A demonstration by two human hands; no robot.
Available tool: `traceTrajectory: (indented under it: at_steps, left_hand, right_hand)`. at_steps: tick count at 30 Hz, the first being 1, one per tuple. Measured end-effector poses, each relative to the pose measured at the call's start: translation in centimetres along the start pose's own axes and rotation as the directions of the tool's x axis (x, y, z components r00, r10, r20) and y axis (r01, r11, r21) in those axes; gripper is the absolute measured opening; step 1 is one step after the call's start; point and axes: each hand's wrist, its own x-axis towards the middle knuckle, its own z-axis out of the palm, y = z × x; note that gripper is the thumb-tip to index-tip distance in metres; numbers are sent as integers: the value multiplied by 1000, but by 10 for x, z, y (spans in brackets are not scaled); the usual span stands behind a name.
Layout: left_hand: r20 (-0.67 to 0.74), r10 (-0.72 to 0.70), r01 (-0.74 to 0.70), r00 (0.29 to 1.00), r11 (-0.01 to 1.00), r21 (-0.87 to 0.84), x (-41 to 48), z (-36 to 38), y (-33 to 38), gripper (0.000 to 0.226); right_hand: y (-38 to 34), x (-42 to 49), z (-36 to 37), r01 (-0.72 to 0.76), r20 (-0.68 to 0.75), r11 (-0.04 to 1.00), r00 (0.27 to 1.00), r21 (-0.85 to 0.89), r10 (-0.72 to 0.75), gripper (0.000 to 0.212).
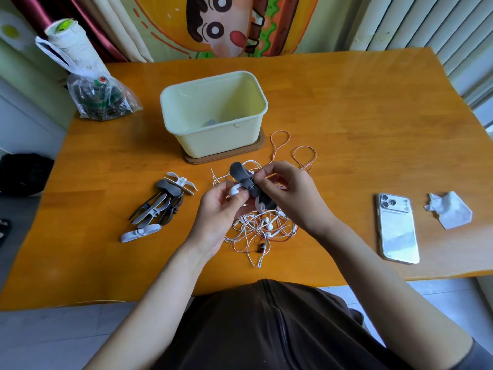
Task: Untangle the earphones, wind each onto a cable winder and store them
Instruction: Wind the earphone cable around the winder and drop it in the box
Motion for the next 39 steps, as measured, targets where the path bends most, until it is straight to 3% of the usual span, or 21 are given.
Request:
traceTrajectory:
  at_steps: [7,11,15,17,20,25,30,33,36,39]
  left_hand:
    - [-61,4,-5,998,1000,-14,8,0,1,12]
    - [-137,-13,5,990,998,-59,16,4,1,11]
    - [-171,-46,21,984,989,-144,28,1,2,11]
    - [-195,-44,33,980,998,-61,35,-3,4,9]
    - [-215,29,21,976,974,226,49,-9,6,14]
    - [-63,196,-123,979,801,586,82,-27,18,16]
    - [-19,363,-136,932,396,908,127,-55,32,30]
    - [-20,297,-45,955,211,977,151,-68,41,33]
    - [-25,234,-6,972,134,991,167,-78,43,23]
    - [-2,254,-40,967,158,987,175,-82,41,12]
  right_hand:
    - [2,5,3,-33,-21,991,999,133,36,6]
    - [6,10,10,-37,-82,994,996,99,46,12]
    - [9,15,15,-50,27,995,998,85,48,24]
    - [14,22,17,-63,68,996,996,59,59,36]
    - [18,37,18,-72,51,997,996,20,71,38]
    - [21,81,15,-120,13,992,993,27,119,33]
    - [11,144,9,-112,-64,993,992,-35,110,33]
    - [4,190,14,-97,-55,984,994,-152,89,35]
    - [5,234,27,-116,0,956,993,-268,120,32]
    - [17,272,43,-188,83,907,969,-377,235,32]
